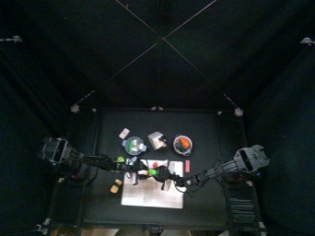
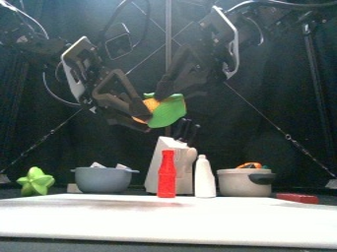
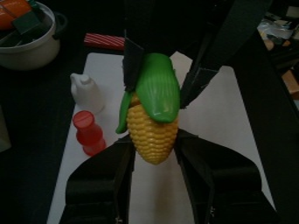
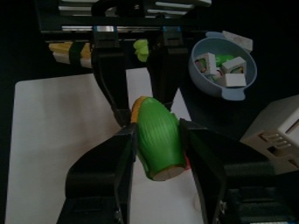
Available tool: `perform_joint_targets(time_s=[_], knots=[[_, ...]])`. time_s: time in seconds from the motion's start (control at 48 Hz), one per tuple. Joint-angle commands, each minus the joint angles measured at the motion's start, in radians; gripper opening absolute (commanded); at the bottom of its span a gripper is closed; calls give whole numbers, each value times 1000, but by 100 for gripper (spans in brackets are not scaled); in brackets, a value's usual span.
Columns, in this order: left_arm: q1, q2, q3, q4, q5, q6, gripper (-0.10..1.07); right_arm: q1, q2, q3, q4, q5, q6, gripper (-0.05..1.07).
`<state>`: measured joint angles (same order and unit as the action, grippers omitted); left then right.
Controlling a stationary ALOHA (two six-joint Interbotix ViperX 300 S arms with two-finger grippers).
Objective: Remove corn husk
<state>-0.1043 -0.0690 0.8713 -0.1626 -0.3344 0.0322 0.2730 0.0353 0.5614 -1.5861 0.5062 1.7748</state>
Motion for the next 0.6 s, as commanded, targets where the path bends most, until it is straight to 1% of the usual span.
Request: perform_joint_targets(time_s=[0.0,0.167,0.583], knots=[[-2,-8,-25,2,-11,0,65,-8,-20,-15,0,2,2,56],[-2,-8,-21,3,-11,0,65,-8,-26,-14,0,6,2,51],[0,-8,-15,6,-11,0,65,-2,-48,-14,-8,29,3,50]])
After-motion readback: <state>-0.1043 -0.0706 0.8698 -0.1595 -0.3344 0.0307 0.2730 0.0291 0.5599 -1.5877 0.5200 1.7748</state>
